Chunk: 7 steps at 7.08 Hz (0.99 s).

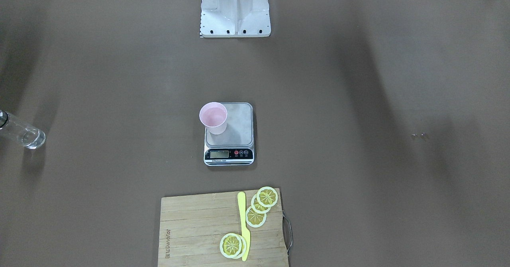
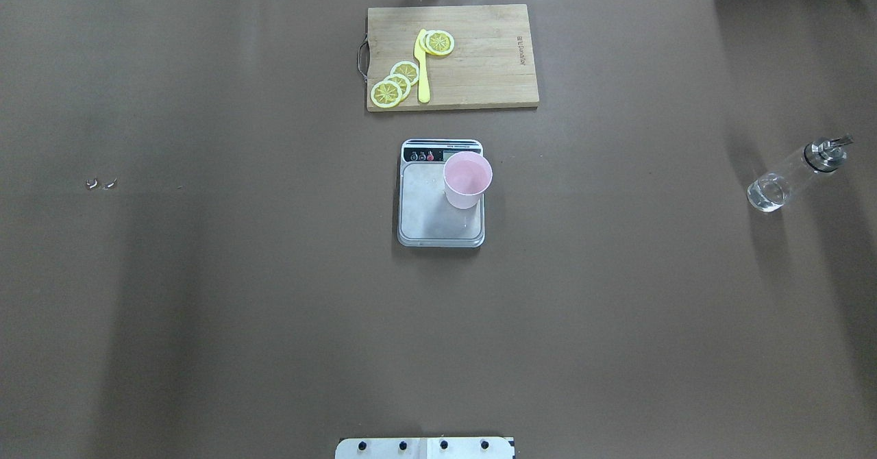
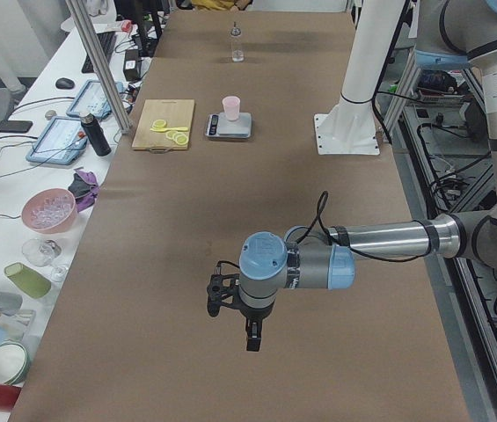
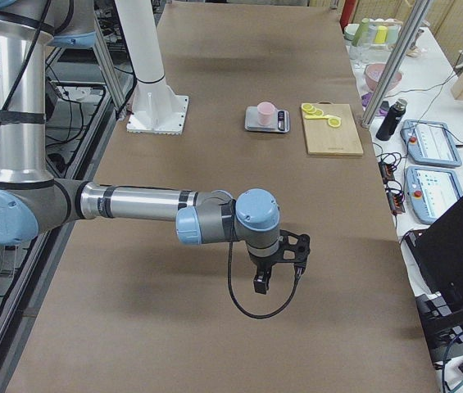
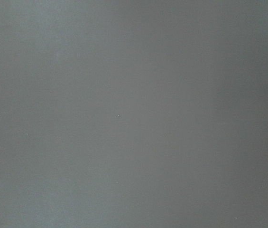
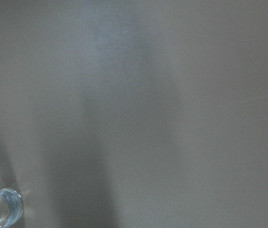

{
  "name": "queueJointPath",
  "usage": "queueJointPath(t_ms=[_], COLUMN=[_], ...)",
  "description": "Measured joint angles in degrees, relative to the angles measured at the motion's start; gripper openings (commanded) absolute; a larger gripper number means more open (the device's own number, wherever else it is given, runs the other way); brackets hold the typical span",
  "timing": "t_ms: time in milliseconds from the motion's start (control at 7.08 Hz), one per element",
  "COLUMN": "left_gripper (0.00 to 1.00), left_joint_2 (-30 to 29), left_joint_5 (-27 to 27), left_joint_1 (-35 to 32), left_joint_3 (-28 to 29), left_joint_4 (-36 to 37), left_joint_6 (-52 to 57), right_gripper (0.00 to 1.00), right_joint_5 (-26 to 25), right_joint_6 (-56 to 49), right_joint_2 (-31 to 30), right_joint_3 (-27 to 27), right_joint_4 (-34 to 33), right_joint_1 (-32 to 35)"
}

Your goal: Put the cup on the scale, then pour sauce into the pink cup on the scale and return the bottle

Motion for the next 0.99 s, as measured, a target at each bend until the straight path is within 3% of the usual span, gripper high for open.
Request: queueJointPath(t_ms=[283, 707, 989], left_gripper=[1.00, 1.00, 1.00], left_joint_2=[-0.05, -0.07, -0.10], left_joint_5=[0.05, 0.06, 0.06], left_joint_1=[0.00, 0.02, 0.02], left_joint_3=[-0.03, -0.04, -0.04], left_joint_4=[0.06, 0.07, 0.07], left_joint_6=[0.00, 0.00, 0.00], right_gripper=[1.00, 1.00, 1.00], right_joint_5=[-1.58, -2.23, -2.27], right_joint_6=[-2.46, -18.44, -20.61], right_joint_2=[-3.06, -5.36, -5.44], right_joint_3=[2.13, 2.54, 2.35], right_joint_4=[-1.31, -1.92, -1.54], right_joint_1=[-0.11, -0.08, -0.01])
